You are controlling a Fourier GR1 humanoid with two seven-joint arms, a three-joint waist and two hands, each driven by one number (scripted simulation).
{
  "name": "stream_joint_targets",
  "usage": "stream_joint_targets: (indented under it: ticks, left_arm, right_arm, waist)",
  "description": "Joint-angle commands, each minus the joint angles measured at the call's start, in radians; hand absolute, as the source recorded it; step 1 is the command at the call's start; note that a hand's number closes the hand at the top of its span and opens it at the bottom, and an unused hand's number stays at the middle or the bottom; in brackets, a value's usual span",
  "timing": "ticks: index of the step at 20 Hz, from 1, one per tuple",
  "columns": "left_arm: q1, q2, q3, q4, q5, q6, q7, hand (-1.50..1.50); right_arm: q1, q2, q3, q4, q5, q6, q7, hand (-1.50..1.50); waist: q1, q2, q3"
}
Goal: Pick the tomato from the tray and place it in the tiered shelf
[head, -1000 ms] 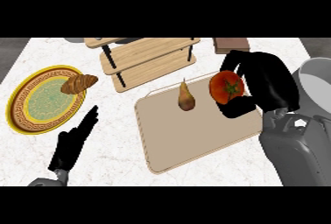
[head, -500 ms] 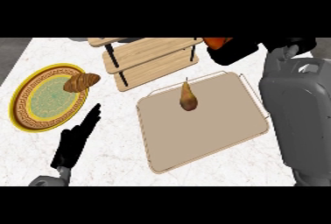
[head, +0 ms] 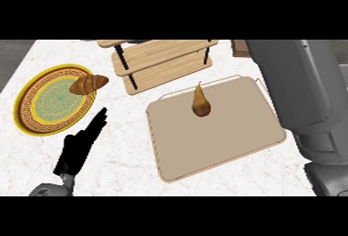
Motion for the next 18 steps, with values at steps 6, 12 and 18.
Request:
stream_joint_targets:
  ticks: [6, 12, 18]
  left_arm:
    - [-0.036, 0.003, 0.019, 0.014, 0.004, -0.030, 0.001, 0.00]
    - [-0.037, -0.030, -0.017, -0.014, -0.025, -0.009, 0.017, 0.00]
    - [-0.020, -0.040, -0.027, 0.010, -0.034, -0.018, -0.024, 0.00]
  right_arm:
    - [-0.183, 0.015, -0.039, 0.442, 0.031, -0.141, -0.195, 1.50]
    - [-0.245, 0.052, -0.049, 0.619, 0.054, -0.182, -0.207, 1.50]
    - [-0.222, 0.067, -0.188, 0.666, -0.091, -0.179, -0.311, 1.50]
  waist:
    - [0.026, 0.014, 0.000]
    - [0.058, 0.025, -0.001]
    - [0.059, 0.030, 0.001]
